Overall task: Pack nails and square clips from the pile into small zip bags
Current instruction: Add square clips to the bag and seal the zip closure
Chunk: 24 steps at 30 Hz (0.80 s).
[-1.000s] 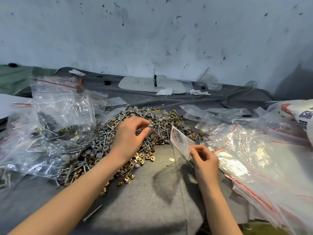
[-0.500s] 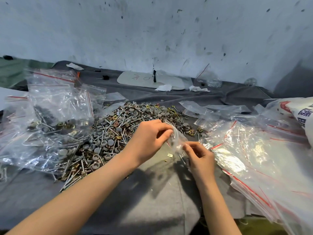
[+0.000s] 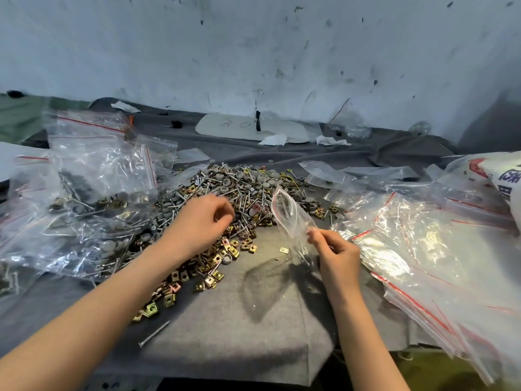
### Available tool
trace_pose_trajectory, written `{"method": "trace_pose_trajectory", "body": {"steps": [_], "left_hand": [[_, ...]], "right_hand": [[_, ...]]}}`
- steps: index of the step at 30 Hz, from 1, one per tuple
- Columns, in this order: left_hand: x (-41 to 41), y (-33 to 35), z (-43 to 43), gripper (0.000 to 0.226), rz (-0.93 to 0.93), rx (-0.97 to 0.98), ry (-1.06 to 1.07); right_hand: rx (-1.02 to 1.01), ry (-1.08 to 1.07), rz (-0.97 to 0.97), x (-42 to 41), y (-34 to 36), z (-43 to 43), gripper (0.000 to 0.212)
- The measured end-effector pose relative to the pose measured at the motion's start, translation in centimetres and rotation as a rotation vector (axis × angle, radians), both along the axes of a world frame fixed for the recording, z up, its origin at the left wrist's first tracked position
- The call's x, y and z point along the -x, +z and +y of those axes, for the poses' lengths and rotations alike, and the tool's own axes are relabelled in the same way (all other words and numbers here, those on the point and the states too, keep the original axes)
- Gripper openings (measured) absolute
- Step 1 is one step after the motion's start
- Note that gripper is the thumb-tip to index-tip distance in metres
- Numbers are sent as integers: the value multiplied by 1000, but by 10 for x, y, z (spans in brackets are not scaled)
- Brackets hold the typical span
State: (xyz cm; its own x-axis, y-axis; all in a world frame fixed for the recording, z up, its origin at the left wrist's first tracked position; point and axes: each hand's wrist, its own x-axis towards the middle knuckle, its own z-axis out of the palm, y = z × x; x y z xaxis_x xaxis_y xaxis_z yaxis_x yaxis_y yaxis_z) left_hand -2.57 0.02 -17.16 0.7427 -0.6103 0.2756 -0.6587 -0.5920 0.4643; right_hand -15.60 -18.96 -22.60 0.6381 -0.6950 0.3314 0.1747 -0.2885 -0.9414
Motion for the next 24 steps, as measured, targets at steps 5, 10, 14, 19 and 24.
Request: {"method": "trace_pose_trajectory", "body": {"steps": [5,10,14,19,24], "left_hand": [[4,-24,14,21,-33,-331,-64],[15,-29,12,23,-217,-437,-67],[22,-30,8,16,-269,-414,-116],[20,-20,1,15,-197,-323,-97],[20,-8,-2,11,-119,-440,-110]], "right_hand": [[20,1,14,-1,-1,0,28],[26,5,28,-2,-3,-1,27],[23,12,22,-2,-2,-1,29],[32,18,30,-1,-2,-1,28],[20,25,33,-1,-1,-2,29]]}}
